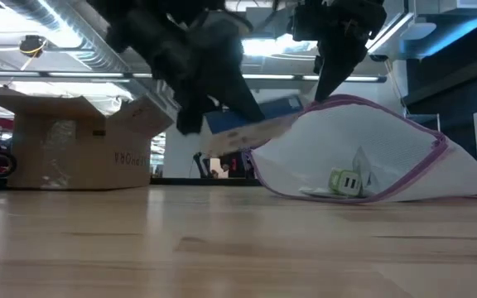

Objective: Unpack boxes
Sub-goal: Put the white box into the zip bag

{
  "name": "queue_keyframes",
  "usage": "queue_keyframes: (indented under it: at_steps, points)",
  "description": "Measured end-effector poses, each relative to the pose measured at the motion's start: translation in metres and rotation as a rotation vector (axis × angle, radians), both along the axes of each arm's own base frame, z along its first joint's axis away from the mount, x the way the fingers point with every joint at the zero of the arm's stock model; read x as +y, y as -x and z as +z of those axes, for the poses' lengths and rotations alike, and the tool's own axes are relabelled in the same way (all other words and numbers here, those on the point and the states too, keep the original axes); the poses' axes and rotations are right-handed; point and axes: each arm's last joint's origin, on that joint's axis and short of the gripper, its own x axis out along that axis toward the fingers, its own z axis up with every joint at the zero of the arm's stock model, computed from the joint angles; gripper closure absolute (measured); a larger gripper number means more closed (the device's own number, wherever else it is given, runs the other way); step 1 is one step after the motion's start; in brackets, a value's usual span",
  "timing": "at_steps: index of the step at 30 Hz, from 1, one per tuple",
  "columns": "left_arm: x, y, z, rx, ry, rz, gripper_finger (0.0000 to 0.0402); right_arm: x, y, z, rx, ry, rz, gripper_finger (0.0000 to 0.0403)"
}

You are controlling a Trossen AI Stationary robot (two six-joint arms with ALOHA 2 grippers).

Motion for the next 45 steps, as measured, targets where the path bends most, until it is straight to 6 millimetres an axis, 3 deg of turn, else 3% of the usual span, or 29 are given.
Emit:
queue_keyframes:
  at_steps: [6,14,45]
  points:
    - [0.009,-0.015,-0.025,-0.009,0.162,0.054,0.0073,0.000,0.000,0.000,0.000,0.000,0.000,0.0393]
    - [0.023,-0.032,-0.037,-0.059,0.251,0.184,0.0073,0.000,0.000,0.000,0.000,0.000,0.000,0.0393]
    - [0.037,-0.040,-0.030,-0.186,0.260,0.338,0.0072,0.000,0.000,0.000,0.000,0.000,0.000,0.0393]
